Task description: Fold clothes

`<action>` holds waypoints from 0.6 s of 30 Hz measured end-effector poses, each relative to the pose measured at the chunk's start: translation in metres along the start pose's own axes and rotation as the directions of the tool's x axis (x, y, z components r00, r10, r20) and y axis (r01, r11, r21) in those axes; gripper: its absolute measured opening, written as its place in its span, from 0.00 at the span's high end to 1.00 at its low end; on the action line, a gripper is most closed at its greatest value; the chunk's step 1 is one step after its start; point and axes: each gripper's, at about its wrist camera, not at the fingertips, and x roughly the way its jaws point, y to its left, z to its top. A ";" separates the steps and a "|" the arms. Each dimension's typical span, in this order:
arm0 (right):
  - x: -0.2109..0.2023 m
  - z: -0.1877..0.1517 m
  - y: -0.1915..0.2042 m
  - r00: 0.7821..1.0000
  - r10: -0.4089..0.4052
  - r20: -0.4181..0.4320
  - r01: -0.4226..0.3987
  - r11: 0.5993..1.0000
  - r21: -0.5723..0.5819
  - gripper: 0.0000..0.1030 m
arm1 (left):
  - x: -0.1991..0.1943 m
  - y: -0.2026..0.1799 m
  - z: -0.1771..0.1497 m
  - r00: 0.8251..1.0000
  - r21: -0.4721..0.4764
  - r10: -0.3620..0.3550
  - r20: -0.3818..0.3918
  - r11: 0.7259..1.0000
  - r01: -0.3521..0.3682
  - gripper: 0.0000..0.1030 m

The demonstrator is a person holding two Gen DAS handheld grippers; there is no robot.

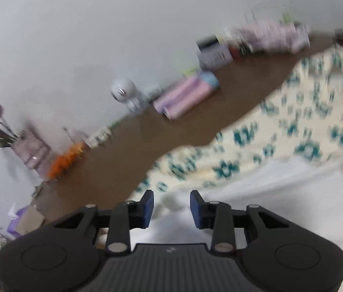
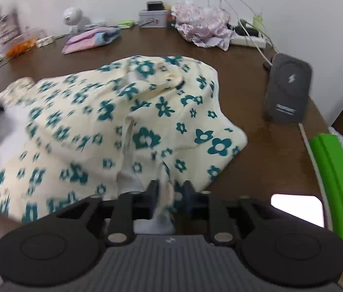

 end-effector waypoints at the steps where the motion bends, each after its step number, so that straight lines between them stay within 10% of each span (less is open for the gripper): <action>1: -0.005 -0.003 0.001 1.000 0.026 0.011 -0.025 0.999 -0.024 0.66 | -0.017 0.007 0.002 0.999 -0.034 -0.026 0.023 0.999 0.026 0.69; 8: -0.043 -0.028 0.006 0.976 0.209 0.068 -0.192 0.961 -0.199 0.55 | -0.120 -0.016 -0.047 0.939 -0.032 -0.325 0.107 0.943 0.330 0.51; 12: -0.024 -0.029 0.007 0.978 0.208 0.002 -0.203 0.958 -0.200 0.88 | -0.123 -0.054 -0.073 0.910 0.052 -0.412 0.053 0.911 0.409 0.49; 16: -0.021 -0.030 0.011 0.978 0.207 -0.009 -0.206 0.964 -0.170 0.89 | -0.103 -0.055 -0.086 0.915 0.030 -0.403 -0.024 0.915 0.403 0.95; 18: -0.028 -0.031 0.010 0.976 0.218 0.013 -0.212 0.960 -0.185 0.86 | -0.099 -0.036 -0.089 0.916 -0.004 -0.400 -0.016 0.916 0.400 0.96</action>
